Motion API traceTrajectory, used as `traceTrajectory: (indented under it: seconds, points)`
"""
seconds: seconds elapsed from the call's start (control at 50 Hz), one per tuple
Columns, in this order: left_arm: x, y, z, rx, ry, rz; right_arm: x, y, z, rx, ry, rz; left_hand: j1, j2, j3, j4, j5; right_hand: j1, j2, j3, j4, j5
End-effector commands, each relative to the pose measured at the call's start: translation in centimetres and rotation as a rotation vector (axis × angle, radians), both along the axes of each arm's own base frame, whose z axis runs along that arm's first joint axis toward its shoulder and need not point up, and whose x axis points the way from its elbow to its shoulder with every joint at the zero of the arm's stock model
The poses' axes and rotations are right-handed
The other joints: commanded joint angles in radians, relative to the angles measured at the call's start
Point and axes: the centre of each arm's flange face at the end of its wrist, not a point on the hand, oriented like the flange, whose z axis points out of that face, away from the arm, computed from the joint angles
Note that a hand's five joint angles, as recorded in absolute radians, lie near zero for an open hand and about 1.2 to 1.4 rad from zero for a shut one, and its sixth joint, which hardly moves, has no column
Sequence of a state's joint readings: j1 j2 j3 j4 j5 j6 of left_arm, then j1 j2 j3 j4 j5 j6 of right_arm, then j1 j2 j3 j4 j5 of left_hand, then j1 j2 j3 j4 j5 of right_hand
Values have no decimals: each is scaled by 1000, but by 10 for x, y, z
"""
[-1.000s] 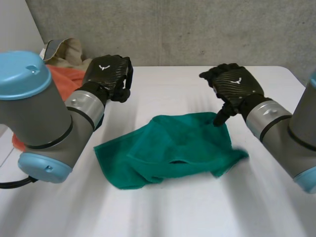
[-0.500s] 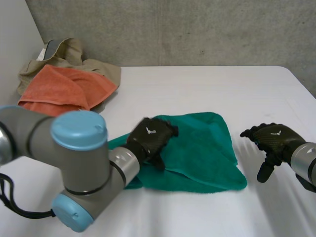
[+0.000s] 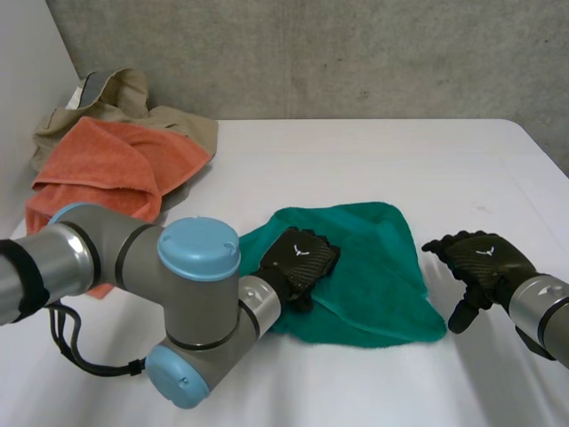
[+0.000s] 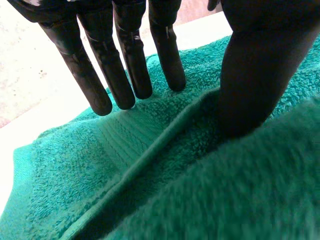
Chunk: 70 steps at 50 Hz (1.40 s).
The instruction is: Fold the laundry.
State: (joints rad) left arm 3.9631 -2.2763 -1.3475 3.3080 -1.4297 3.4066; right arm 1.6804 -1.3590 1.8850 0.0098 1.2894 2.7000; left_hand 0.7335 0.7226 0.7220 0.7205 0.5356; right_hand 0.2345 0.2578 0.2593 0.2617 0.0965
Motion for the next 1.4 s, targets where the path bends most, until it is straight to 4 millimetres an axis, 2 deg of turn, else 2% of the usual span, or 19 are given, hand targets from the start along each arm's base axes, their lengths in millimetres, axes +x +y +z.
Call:
traceTrajectory:
  seconds: [0.02, 0.1, 0.12, 0.24, 0.26, 0.34, 0.44, 0.56, 0.64, 0.78, 0.88, 0.94, 0.96, 0.98, 1.1, 1.16, 1.18, 1.22, 1.4]
  points:
    - [-5, -5, -6, -9, -5, -4, -1, 2, -2, 2, 2, -2, 278, 289, 290, 291, 302, 88, 65, 64, 61, 52]
    - [-7, -7, -9, -7, -6, -7, -2, 2, -2, 2, 2, -5, 484, 495, 495, 497, 507, 88, 65, 64, 61, 52]
    - [-8, -8, -9, -11, -5, -6, -2, 1, -2, 2, 3, -8, 653, 664, 664, 666, 676, 88, 65, 64, 61, 52]
    - [-8, -13, 10, -45, 27, 10, -3, 2, -2, 2, 3, -13, 663, 674, 674, 676, 686, 88, 65, 64, 61, 52]
    - [-7, -14, 17, -56, 36, 13, -4, 2, 0, -3, 3, -14, 663, 674, 674, 676, 686, 88, 65, 64, 61, 52]
    - [2, -21, 86, -180, 145, 49, -6, 2, 10, -34, -2, -28, 663, 674, 674, 676, 686, 85, 62, 61, 58, 49]
    - [33, -50, 137, -284, 212, 155, -5, 2, 18, -44, -49, -50, 663, 674, 674, 676, 686, 59, 36, 34, 32, 22]
    - [43, -56, 139, -280, 198, 184, 4, 2, 19, -11, -154, -62, 663, 674, 674, 676, 686, 18, -5, -7, -9, -19]
    - [46, -54, 137, -259, 180, 193, 36, 0, -1, 111, -318, -34, 663, 674, 674, 676, 686, 18, -6, -7, -9, -19]
    - [51, -59, 140, -271, 173, 274, 86, 8, -27, 233, -418, 50, 663, 674, 674, 676, 686, 91, 68, 66, 64, 54]
    - [52, -56, 146, -280, 184, 287, 112, -4, -43, 240, -461, 33, 663, 674, 674, 676, 686, 436, 413, 412, 409, 400]
    - [54, -52, 156, -294, 205, 288, 115, -11, -47, 234, -462, 10, 663, 674, 674, 676, 686, 686, 663, 661, 659, 650]
    - [55, -51, 159, -299, 209, 291, 115, -15, -46, 209, -459, 2, 663, 674, 674, 676, 686, 1007, 984, 982, 980, 970]
    - [56, -48, 165, -308, 219, 297, 114, -17, -45, 195, -453, -4, 663, 674, 674, 676, 686, 1160, 1137, 1135, 1133, 1124]
    - [68, -42, 188, -350, 257, 335, 101, -36, -18, -7, -328, -25, 663, 674, 674, 676, 686, 1162, 1138, 1137, 1135, 1125]
    - [75, -37, 202, -378, 279, 341, 87, -39, 14, -164, -193, 13, 663, 674, 674, 676, 686, 1162, 1138, 1137, 1135, 1125]
    - [76, -37, 203, -381, 281, 342, 83, -35, 24, -201, -132, 39, 663, 674, 674, 676, 686, 788, 765, 763, 761, 751]
    - [78, -38, 200, -375, 270, 343, 79, -28, 25, -204, -72, 65, 663, 674, 674, 676, 686, 188, 164, 163, 161, 151]
    - [77, -42, 180, -333, 237, 347, 69, -2, 12, -80, -109, 74, 663, 674, 674, 676, 686, 223, 200, 199, 196, 187]
